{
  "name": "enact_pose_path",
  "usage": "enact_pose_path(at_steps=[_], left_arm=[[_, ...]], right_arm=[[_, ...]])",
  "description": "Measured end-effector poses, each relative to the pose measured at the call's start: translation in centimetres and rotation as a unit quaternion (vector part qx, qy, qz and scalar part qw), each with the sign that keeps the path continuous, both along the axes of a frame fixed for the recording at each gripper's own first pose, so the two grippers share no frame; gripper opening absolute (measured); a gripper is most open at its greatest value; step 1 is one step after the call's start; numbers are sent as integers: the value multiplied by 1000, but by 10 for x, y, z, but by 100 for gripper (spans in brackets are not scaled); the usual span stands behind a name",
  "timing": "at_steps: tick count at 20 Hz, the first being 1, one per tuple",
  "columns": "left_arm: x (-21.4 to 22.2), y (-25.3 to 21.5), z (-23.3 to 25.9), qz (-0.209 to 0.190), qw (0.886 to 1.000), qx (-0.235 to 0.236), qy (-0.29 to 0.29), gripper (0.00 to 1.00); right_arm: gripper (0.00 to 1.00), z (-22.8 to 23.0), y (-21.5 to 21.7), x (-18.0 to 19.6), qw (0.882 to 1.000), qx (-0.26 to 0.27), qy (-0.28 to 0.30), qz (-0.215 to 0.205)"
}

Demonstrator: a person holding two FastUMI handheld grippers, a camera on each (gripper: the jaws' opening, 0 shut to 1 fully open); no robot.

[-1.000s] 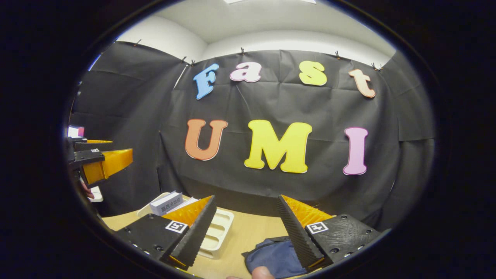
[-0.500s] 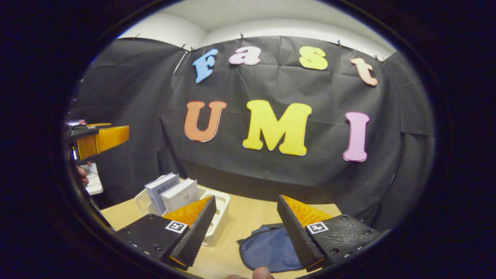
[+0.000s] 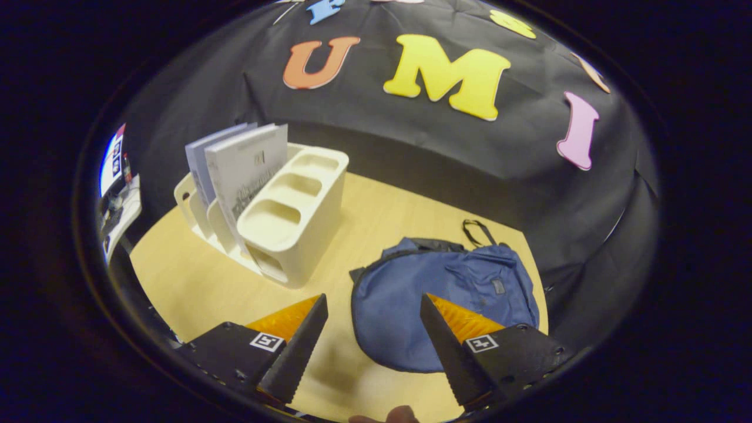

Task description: Open the schoolbag, grab two books from the bookshelf and put them into the schoolbag.

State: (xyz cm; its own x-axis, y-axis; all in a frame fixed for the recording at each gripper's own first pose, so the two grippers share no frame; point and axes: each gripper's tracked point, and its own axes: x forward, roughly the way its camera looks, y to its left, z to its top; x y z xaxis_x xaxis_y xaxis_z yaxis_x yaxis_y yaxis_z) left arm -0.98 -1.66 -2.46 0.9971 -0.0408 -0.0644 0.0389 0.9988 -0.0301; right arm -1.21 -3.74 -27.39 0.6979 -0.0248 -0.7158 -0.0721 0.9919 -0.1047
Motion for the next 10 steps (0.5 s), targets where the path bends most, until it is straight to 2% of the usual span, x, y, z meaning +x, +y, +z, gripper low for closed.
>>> enact_pose_path(at_steps=[1, 4, 7, 10], left_arm=[[0, 2, -1, 0, 1000, 0, 2, 99], [-1, 8, -5, 2, 1000, 3, 7, 99], [-2, 17, -7, 14, 1000, 6, 9, 99], [-3, 23, -10, 21, 1000, 4, 14, 99]], right_arm=[[99, -16, 3, 0, 1000, -5, 18, 3], [96, -51, 4, 0, 997, -33, 67, 20], [99, -82, -1, 4, 993, -52, 102, 13], [96, -102, -5, 8, 990, -78, 119, 8]])
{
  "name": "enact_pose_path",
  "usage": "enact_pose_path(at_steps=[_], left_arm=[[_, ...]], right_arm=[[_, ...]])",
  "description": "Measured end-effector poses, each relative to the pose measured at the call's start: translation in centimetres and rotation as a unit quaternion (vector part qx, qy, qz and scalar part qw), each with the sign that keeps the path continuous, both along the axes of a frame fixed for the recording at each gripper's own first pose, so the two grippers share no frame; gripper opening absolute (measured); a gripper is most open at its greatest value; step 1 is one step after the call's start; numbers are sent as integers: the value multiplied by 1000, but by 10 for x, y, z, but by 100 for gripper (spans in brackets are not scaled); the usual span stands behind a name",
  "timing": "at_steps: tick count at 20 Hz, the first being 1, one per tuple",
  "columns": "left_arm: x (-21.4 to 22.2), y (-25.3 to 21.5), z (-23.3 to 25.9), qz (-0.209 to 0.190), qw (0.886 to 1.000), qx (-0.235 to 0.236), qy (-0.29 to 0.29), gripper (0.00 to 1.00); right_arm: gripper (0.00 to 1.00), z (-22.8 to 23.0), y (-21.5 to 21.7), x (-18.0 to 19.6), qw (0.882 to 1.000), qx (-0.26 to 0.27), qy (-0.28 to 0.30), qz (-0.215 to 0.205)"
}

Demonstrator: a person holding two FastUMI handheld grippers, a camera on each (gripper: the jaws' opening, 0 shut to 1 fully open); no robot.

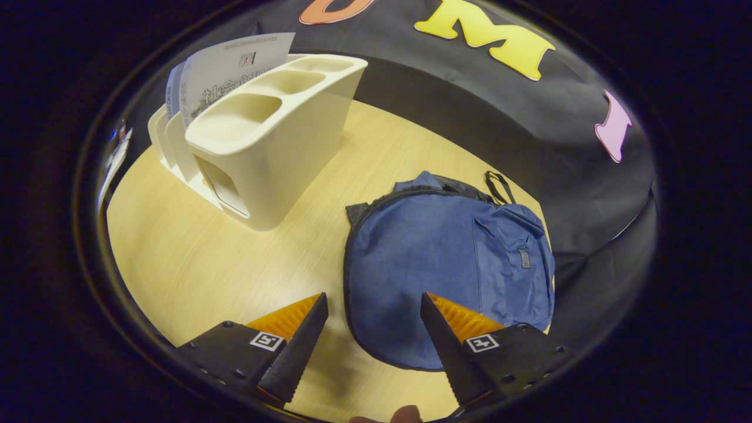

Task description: Open the schoolbag, grab two books from the bookshelf and put them into the schoolbag.

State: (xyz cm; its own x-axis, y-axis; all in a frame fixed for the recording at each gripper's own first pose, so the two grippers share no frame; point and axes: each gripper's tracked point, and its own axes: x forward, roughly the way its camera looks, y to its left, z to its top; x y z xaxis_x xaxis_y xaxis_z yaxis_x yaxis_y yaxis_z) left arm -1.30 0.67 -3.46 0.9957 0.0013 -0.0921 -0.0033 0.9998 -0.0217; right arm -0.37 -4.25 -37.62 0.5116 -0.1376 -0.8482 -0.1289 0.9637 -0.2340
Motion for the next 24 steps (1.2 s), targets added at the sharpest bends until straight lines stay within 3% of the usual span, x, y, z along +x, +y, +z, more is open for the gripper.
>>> enact_pose_path(at_steps=[6, 11, 15, 16, 17, 18, 20, 21, 23, 24], left_arm=[[0, 1, -5, 6, 1000, -2, 8, 99], [-2, -4, -11, 8, 1000, -14, 17, 99], [-2, -10, -18, 1, 999, -26, 28, 99], [-1, -11, -19, 0, 999, -27, 30, 99], [-1, -12, -21, -2, 999, -28, 33, 99], [0, -13, -24, -4, 999, -28, 37, 99], [1, -14, -29, -7, 999, -27, 45, 99], [1, -14, -31, -7, 998, -28, 47, 99], [2, -17, -35, -10, 998, -35, 53, 99], [4, -21, -38, -11, 998, -37, 57, 100]], right_arm=[[96, -30, -17, 7, 999, -44, 28, -8], [91, -32, -18, 12, 999, -28, 37, -22], [70, -29, -21, 16, 998, -2, 48, -43], [49, -27, -20, 17, 998, 4, 50, -49], [46, -24, -19, 17, 997, 7, 50, -53], [29, -21, -21, 18, 997, 9, 50, -55], [19, -19, -19, 15, 997, 16, 55, -53], [19, -18, -23, 14, 997, 12, 57, -53], [0, -8, -24, 18, 996, 36, 50, -63], [1, -4, -25, 18, 995, 46, 50, -66]])
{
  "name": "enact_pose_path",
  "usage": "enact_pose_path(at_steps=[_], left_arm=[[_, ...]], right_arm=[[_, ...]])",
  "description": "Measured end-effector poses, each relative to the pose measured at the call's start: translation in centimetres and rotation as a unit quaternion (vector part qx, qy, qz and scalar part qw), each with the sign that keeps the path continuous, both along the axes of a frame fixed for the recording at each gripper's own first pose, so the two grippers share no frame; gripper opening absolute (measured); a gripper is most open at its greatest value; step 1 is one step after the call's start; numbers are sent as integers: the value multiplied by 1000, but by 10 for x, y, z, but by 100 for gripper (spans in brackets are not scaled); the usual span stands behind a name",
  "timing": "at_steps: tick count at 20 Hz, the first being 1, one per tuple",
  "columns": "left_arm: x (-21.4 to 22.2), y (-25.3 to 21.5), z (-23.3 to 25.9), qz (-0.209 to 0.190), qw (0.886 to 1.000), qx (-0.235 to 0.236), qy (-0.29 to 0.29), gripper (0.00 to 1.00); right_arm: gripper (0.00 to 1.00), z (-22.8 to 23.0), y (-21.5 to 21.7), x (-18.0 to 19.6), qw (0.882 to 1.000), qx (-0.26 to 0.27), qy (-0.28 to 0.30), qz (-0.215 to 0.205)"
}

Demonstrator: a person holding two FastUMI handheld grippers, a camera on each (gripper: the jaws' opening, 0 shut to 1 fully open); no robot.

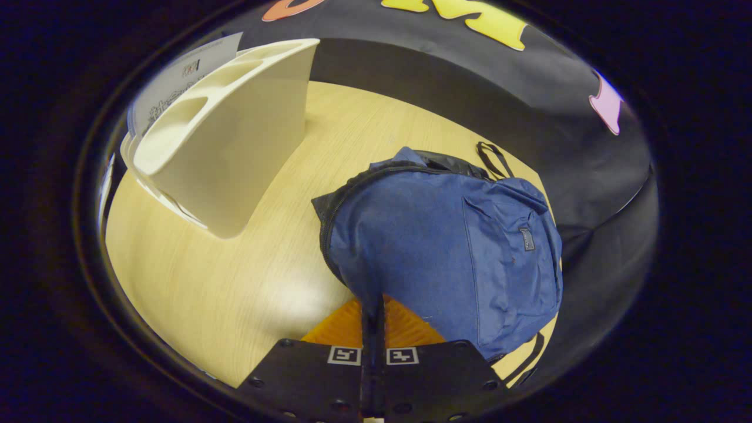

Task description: Open the schoolbag, grab two books from the bookshelf and put them into the schoolbag.

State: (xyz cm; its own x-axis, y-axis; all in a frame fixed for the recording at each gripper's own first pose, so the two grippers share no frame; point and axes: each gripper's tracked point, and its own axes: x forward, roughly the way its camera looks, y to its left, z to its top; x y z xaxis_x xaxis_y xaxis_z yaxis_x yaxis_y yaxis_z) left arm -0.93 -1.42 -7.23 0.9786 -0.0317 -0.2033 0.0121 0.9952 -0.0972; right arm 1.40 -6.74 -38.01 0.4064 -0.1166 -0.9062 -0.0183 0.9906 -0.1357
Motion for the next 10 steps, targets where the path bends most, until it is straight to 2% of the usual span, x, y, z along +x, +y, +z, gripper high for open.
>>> enact_pose_path(at_steps=[5, 10], left_arm=[[6, -10, -8, -14, 1000, -9, 14, 100], [19, -21, -18, -30, 999, -18, 31, 100]], right_arm=[[1, 42, -10, 2, 998, 47, -23, -29], [1, 98, -41, 11, 995, 59, -68, -53]])
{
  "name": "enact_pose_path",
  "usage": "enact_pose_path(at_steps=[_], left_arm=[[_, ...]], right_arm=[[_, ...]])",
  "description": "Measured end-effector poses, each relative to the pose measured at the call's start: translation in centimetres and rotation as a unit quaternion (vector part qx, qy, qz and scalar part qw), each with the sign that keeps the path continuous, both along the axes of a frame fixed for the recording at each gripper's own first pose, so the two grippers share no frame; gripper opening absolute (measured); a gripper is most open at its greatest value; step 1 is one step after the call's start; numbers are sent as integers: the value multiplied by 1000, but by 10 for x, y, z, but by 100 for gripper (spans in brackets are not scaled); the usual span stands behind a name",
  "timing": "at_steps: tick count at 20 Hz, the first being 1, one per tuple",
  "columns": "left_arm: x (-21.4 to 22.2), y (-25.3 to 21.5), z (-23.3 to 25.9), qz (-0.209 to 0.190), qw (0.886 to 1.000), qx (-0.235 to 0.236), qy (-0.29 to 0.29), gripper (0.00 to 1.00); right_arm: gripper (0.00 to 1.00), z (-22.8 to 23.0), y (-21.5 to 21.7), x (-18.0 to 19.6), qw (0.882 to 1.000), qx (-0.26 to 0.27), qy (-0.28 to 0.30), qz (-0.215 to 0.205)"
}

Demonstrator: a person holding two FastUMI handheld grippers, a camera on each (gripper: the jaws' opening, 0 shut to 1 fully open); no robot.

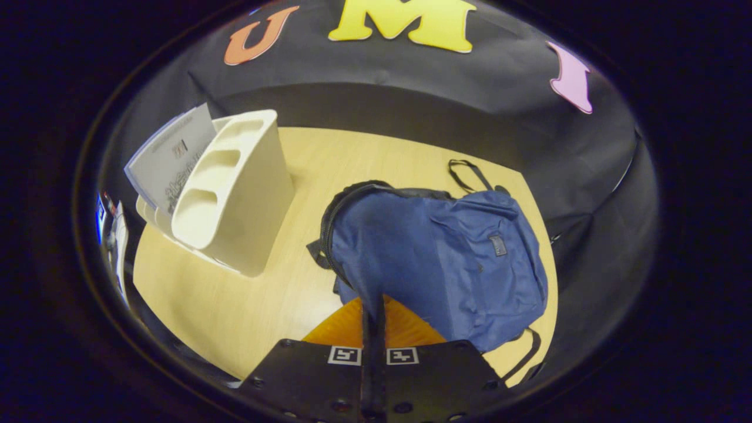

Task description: Open the schoolbag, grab two books from the bookshelf and put them into the schoolbag.

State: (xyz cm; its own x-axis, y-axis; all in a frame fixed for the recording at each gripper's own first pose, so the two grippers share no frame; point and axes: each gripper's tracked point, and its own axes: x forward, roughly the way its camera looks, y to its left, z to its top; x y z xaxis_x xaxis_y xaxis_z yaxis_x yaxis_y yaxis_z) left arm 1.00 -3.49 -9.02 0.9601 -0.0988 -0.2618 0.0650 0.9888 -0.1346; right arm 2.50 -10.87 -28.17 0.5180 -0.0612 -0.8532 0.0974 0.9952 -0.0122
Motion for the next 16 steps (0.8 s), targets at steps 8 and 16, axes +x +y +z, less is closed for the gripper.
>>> enact_pose_path(at_steps=[8, 16], left_arm=[[32, -8, -4, -30, 999, 14, 23, 100], [65, -24, -51, -69, 986, 10, 152, 100]], right_arm=[[4, 62, -69, 1, 996, 3, -56, -66], [1, 93, -139, -11, 988, 17, -85, -125]])
